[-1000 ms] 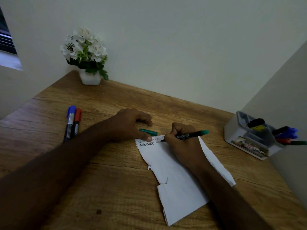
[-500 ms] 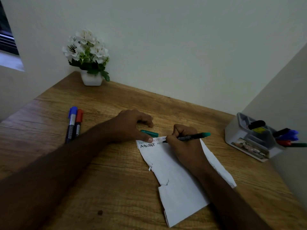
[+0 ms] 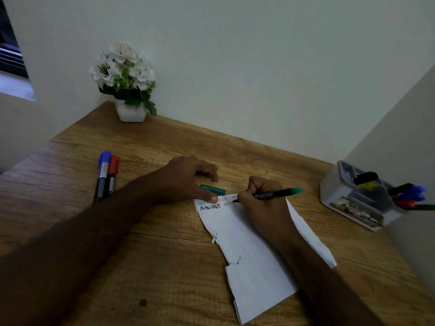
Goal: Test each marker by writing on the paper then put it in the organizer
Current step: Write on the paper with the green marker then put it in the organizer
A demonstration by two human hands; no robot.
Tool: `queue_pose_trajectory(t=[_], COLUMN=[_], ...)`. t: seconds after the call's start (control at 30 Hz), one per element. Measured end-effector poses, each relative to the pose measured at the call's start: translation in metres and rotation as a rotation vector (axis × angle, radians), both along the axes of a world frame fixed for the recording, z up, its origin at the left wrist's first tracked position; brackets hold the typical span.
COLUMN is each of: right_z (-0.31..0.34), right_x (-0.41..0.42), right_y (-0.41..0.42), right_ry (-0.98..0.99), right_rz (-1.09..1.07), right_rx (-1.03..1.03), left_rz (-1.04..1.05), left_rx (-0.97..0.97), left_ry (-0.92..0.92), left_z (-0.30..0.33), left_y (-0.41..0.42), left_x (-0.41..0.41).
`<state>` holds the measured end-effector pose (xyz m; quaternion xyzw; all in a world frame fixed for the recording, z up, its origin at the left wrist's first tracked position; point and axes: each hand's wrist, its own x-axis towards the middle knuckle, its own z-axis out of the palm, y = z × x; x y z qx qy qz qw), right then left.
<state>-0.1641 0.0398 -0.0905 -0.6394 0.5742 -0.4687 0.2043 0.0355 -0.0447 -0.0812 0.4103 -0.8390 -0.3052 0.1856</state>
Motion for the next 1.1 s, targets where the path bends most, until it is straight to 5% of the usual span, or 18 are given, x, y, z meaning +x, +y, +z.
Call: queue_pose_trajectory(t=[1.1], right_z=[0.0002], right_x=[0.0007], right_y=[-0.0013], right_ry=[-0.021], right_rz=[-0.034], right_rx=[0.002], left_rz=[-0.008], left_rx=[-0.008], left_ry=[-0.001], left_z=[-0.0020], left_y=[-0.0017], left_x=[-0.0002])
